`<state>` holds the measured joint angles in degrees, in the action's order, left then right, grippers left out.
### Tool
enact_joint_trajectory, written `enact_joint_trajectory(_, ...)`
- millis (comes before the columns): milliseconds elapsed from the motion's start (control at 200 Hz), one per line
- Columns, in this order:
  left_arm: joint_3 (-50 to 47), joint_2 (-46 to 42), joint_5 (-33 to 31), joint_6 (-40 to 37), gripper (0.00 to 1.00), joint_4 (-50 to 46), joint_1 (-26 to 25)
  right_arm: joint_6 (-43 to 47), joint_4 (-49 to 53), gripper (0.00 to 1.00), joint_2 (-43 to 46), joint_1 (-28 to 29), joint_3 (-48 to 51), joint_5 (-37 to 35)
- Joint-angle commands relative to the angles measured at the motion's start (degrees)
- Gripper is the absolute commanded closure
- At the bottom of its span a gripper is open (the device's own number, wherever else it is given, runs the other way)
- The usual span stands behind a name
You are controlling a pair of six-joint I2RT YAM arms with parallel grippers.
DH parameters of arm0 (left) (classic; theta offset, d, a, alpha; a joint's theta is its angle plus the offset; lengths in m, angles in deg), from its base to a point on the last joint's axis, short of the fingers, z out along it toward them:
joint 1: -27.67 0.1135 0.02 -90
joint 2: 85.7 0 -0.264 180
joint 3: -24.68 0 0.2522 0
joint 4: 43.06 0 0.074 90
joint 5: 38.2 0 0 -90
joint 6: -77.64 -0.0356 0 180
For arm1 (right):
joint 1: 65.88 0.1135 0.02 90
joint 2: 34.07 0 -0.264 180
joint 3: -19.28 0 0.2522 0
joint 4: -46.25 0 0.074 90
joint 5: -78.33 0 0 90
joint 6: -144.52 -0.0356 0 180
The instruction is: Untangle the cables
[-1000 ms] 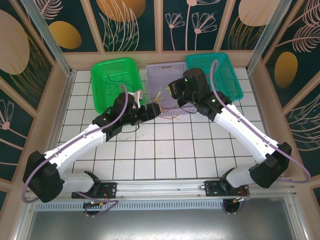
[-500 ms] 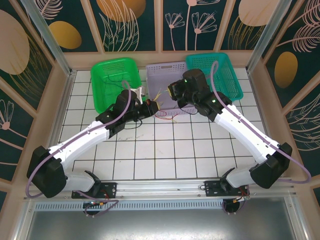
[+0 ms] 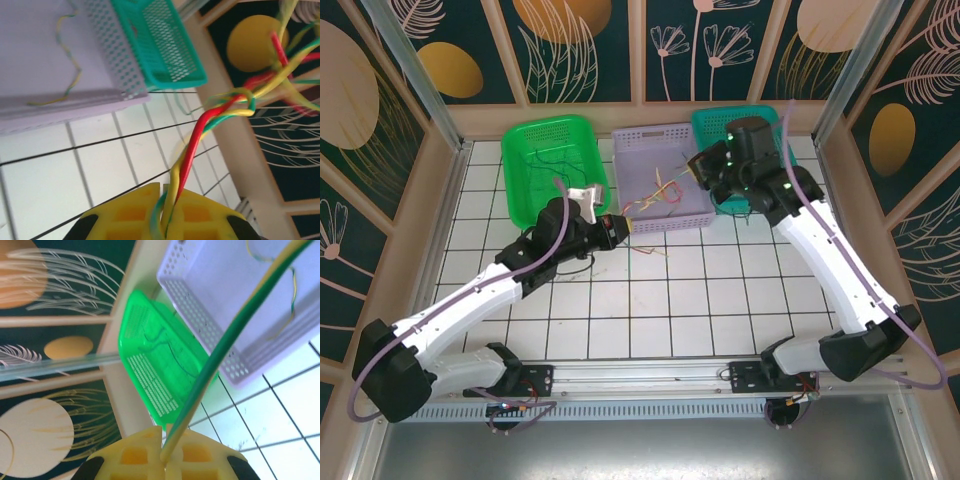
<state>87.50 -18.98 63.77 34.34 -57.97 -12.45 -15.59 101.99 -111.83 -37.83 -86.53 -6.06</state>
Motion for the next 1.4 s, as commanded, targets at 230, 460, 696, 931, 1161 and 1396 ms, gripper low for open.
enact_joint_trajectory(230,-5.4,-0.6,-10.8,4.1,1.00,-18.9,1.6,8.3,-3.9,1.00,5.1,-9.3,-8.1,-14.9)
enact_joint_trajectory(460,-3.7,-0.1,-19.2,6.8,1.00,-29.5,1.6,11.1,-3.9,1.00,8.5,-15.6,-6.5,-15.0)
enact_joint_trajectory(696,-2.2,1.1,-22.2,8.8,1.00,-33.1,1.6,13.7,-3.2,1.00,7.9,-15.1,-7.3,-13.3)
enact_joint_trajectory(931,-2.7,0.0,-30.9,14.2,1.00,-41.2,2.0,17.5,-2.4,1.00,10.6,-20.4,-8.4,-15.8)
enact_joint_trajectory(1161,-1.6,-1.5,-28.7,14.7,1.00,-37.3,2.3,19.8,-5.4,1.00,10.6,-18.7,-5.5,-10.4)
enact_joint_trajectory(1396,0.7,-4.8,-19.2,8.1,1.00,-21.1,2.4,13.2,-2.8,1.00,15.2,-1.4,7.2,-16.6)
